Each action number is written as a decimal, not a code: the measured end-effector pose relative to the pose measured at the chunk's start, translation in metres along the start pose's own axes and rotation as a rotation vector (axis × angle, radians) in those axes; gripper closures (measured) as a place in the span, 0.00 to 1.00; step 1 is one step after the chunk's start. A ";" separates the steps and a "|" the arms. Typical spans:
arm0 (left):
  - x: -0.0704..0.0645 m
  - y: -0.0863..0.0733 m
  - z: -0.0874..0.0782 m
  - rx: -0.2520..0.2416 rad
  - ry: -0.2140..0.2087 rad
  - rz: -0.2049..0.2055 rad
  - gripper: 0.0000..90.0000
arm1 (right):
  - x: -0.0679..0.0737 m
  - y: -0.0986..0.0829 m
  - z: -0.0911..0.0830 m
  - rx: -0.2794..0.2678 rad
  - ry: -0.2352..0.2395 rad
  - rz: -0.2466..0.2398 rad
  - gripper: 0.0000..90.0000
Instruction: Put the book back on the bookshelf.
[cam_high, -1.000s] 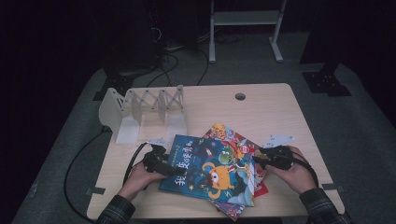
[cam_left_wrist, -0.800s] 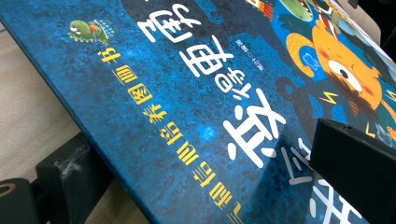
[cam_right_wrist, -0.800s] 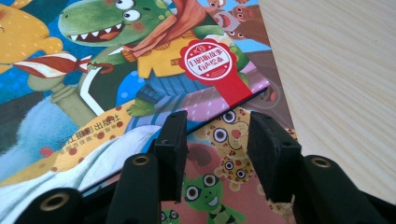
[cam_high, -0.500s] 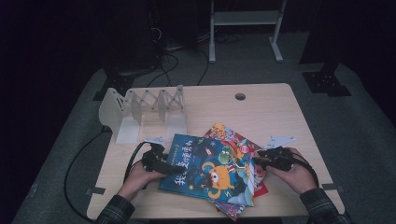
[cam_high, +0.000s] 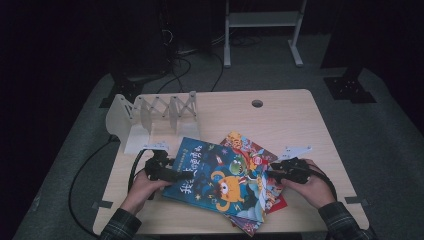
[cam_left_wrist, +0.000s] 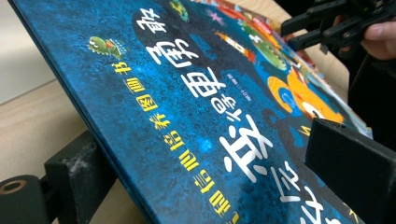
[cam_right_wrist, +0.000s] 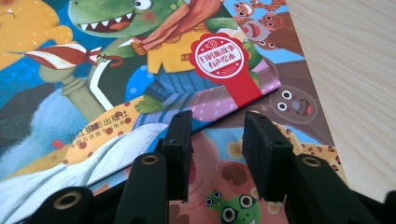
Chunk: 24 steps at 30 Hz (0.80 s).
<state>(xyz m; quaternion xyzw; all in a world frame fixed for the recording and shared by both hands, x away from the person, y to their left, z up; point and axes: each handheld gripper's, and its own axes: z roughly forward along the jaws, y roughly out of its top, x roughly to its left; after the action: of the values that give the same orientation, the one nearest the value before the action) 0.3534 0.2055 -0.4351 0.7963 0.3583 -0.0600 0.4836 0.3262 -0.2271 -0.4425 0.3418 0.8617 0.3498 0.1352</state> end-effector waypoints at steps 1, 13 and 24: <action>0.000 0.000 -0.001 -0.006 -0.004 0.000 0.06 | 0.000 0.000 0.000 -0.001 -0.001 -0.002 0.69; 0.006 0.007 -0.011 -0.042 -0.090 -0.083 0.23 | 0.002 0.001 0.001 -0.002 -0.008 -0.011 0.69; -0.011 0.032 -0.015 0.048 -0.083 -0.015 0.16 | -0.003 0.000 0.001 -0.010 0.003 0.002 0.61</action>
<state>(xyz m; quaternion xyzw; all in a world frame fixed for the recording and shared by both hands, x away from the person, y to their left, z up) 0.3615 0.2034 -0.3987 0.8018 0.3424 -0.1054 0.4783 0.3291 -0.2289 -0.4437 0.3416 0.8598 0.3546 0.1351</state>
